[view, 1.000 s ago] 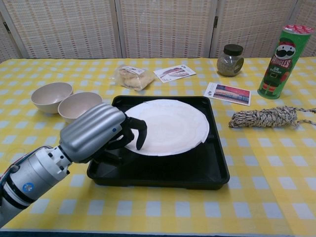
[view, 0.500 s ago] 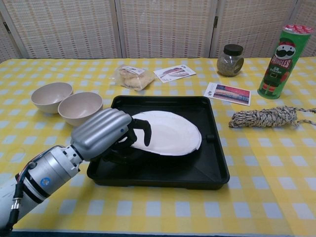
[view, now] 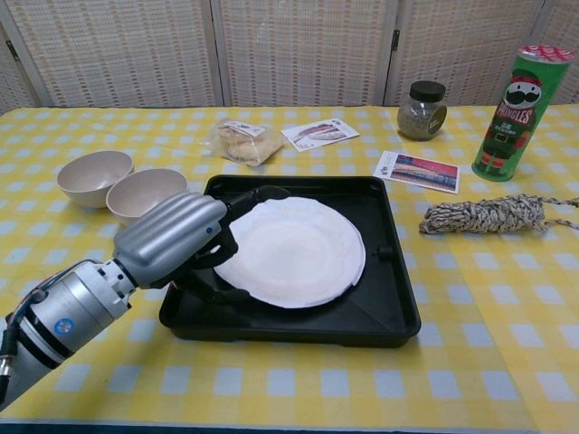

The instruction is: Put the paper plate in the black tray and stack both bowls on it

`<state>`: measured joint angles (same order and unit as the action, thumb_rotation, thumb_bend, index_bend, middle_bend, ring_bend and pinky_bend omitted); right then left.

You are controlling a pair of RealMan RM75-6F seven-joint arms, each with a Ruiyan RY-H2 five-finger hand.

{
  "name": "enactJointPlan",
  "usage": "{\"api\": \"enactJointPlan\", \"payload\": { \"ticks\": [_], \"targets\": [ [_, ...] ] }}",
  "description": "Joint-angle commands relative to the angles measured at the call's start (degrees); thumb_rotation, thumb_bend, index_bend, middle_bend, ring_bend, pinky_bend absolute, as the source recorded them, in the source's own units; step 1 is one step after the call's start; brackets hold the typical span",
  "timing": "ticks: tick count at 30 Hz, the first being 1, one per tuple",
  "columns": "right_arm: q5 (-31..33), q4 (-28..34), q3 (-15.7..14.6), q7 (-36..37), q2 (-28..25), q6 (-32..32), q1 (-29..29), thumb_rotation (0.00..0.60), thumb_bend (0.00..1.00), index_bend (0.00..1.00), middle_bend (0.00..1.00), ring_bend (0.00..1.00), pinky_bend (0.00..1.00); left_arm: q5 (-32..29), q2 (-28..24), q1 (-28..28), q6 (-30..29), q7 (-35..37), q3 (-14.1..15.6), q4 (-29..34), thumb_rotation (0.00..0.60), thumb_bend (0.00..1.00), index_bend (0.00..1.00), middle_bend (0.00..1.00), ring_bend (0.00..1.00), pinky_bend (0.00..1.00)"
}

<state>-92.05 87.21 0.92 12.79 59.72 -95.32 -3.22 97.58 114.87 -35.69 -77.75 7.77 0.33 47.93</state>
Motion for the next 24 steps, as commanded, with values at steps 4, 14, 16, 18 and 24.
{"api": "enactJointPlan", "payload": {
  "ticks": [4,14,16,18,24],
  "targets": [
    [-1.43,0.79,-0.48,-1.46,0.22,1.02,0.75,0.6,0.38,0.0,0.0,0.0,0.0,-3.27,-12.75,2.54,1.52,-10.77,-0.73,21.02,0.6,0.22,0.21,1.0,1.0,1.0],
    [-2.82,1.71,-0.84,-3.25,0.5,2.64,2.0,0.6,0.38,0.0,0.0,0.0,0.0,-13.48,-23.98,4.31,6.73,-12.72,-4.66,31.8,0.6,0.34,0.47,1.0,1.0,1.0],
    [-2.62,1.82,-0.76,-3.71,0.63,3.08,2.23,0.6,0.38,0.0,0.0,0.0,0.0,-15.66,-24.8,4.45,8.19,-13.02,-5.32,31.2,0.6,0.36,0.46,1.0,1.0,1.0],
    [-2.35,1.95,-0.72,-4.15,0.76,3.7,2.51,0.6,0.38,0.0,0.0,0.0,0.0,-17.24,-24.98,4.45,9.46,-13.31,-5.73,30.21,0.6,0.37,0.45,1.0,1.0,1.0],
    [-1.61,2.26,-0.57,-4.95,0.96,4.57,2.86,0.6,0.38,0.0,0.0,0.0,0.0,-18.89,-23.73,3.96,11.52,-13.88,-6.32,27.12,0.6,0.41,0.46,1.0,1.0,1.0]
  ]
}}
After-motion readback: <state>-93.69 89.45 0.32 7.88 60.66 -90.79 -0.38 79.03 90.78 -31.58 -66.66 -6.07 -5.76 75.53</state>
